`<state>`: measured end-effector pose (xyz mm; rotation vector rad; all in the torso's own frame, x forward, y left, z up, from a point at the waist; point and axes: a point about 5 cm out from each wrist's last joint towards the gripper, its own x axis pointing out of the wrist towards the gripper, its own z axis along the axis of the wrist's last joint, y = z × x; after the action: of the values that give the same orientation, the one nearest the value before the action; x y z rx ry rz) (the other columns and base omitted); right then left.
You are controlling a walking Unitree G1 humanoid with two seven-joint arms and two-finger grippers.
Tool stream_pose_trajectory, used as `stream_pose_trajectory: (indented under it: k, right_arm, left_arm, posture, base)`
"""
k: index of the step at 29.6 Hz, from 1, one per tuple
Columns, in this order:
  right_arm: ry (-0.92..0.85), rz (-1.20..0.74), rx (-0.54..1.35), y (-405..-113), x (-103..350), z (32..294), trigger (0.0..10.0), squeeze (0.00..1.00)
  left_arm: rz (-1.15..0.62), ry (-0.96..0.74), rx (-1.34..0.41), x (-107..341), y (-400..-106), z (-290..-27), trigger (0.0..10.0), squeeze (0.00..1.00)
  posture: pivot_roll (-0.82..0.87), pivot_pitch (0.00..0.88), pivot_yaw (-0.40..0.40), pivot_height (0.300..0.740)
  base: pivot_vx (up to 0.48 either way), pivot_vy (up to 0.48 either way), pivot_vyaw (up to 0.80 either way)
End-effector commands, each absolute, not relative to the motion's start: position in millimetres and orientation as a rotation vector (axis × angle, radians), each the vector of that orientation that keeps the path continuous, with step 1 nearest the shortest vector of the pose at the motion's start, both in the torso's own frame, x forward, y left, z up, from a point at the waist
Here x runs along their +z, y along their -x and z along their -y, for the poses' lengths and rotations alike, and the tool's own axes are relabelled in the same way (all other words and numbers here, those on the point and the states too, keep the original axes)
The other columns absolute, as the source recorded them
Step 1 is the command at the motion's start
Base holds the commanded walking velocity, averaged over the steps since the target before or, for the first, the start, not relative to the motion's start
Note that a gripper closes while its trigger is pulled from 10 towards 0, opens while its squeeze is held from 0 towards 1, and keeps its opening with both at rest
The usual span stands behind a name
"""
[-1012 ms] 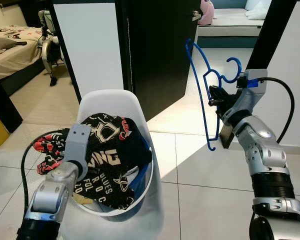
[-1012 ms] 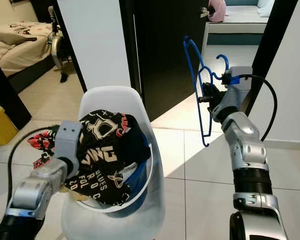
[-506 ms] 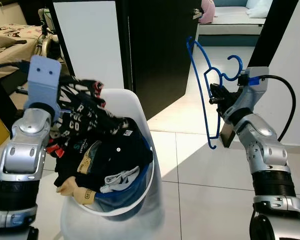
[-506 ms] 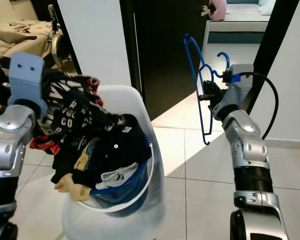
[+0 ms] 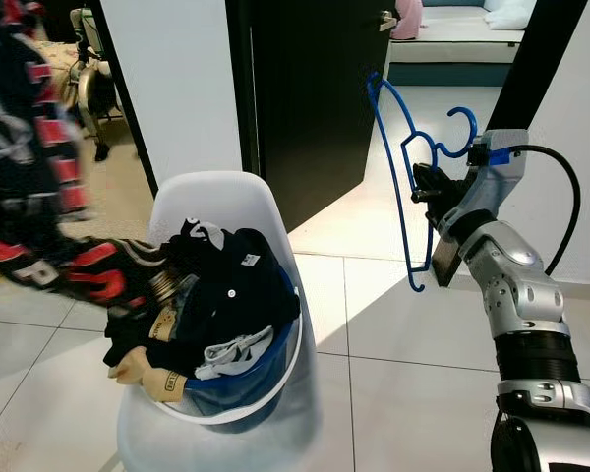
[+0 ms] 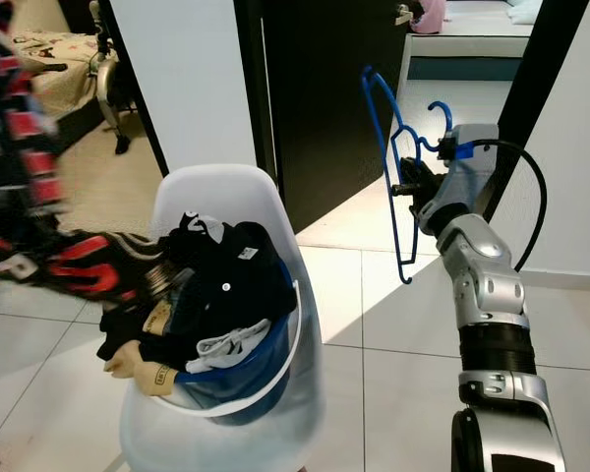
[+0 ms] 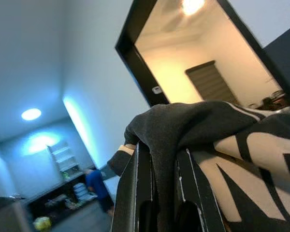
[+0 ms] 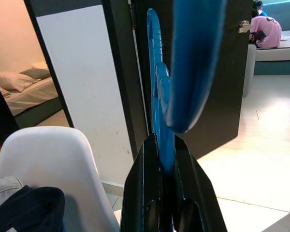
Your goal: Hang hanger
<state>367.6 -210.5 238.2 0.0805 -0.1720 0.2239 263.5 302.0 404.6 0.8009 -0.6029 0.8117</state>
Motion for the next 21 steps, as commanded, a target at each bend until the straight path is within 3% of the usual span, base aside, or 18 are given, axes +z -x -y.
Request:
stream_pose_trajectory:
  k: [1,2,4,9,11,13,14,15,16,17,18,19,20,21]
  right_arm:
    - [-0.082,0.187,0.224,-368,242,210,10.0,0.00]
    - [-0.082,0.187,0.224,-368,242,210,10.0,0.00]
    - [-0.085,0.185,0.221,-368,241,211,10.0,0.00]
    - [-0.085,0.185,0.220,-368,241,211,10.0,0.00]
    - [-0.083,0.180,0.216,-367,240,212,10.0,0.00]
    - [-0.083,0.180,0.216,-367,240,212,10.0,0.00]
    - [-0.081,0.178,0.214,-367,239,213,10.0,0.00]
    - [-0.079,0.174,0.210,-367,239,214,10.0,0.00]
    - [-0.079,0.174,0.210,-367,239,214,10.0,0.00]
    - [-0.076,0.172,0.206,-366,239,215,10.0,0.00]
    - [-0.076,0.172,0.206,-366,239,215,10.0,0.00]
    - [-0.073,0.172,0.202,-366,239,216,10.0,0.00]
    - [-0.073,0.172,0.202,-366,239,216,10.0,0.00]
    - [-0.073,0.173,0.198,-366,239,217,10.0,0.00]
  left_arm:
    - [0.639,-0.895,0.853,411,-259,-300,0.9,0.00]
    - [0.639,-0.895,0.853,411,-259,-300,0.9,0.00]
    - [0.550,-0.901,0.654,372,-290,-274,1.9,0.00]
    - [0.518,-0.881,0.543,354,-302,-258,1.9,0.00]
    - [0.439,-0.784,0.183,303,-326,-202,2.3,0.00]
    - [0.439,-0.784,0.183,303,-326,-202,2.3,0.00]
    - [0.417,-0.757,0.035,282,-330,-173,2.7,0.00]
    - [0.410,-0.716,-0.119,262,-327,-140,2.5,0.00]
    - [0.410,-0.716,-0.119,262,-327,-140,2.5,0.00]
    - [0.414,-0.698,-0.229,250,-322,-115,2.5,0.00]
    - [0.414,-0.698,-0.229,250,-322,-115,2.5,0.00]
    - [0.420,-0.668,-0.332,242,-315,-93,2.7,0.00]
    - [0.420,-0.668,-0.332,242,-315,-93,2.7,0.00]
    - [0.412,-0.643,-0.408,234,-310,-77,3.1,0.00]
  posture:
    - [-0.02,0.000,0.015,0.740]
    - [-0.02,0.000,0.015,0.740]
    - [-0.02,0.000,0.019,0.740]
    - [-0.03,0.000,0.022,0.740]
    - [-0.03,0.000,0.025,0.740]
    - [-0.03,0.000,0.025,0.740]
    - [-0.03,0.000,0.026,0.740]
    - [-0.04,0.000,0.029,0.740]
    - [-0.04,0.000,0.029,0.740]
    - [-0.04,0.000,0.029,0.740]
    - [-0.04,0.000,0.029,0.740]
    - [-0.04,0.000,0.031,0.740]
    - [-0.04,0.000,0.031,0.740]
    - [-0.04,0.000,0.032,0.740]
  base:
    - [0.000,0.000,0.00]
    - [0.000,0.000,0.00]
    - [0.000,0.000,0.00]
    - [0.000,0.000,0.00]
    - [0.000,0.000,0.00]
    - [0.000,0.000,0.00]
    - [0.000,0.000,0.00]
    - [0.000,0.000,0.00]
    - [0.000,0.000,0.00]
    - [0.000,0.000,0.00]
    - [0.000,0.000,0.00]
    - [0.000,0.000,0.00]
    - [0.000,0.000,0.00]
    - [0.000,0.000,0.00]
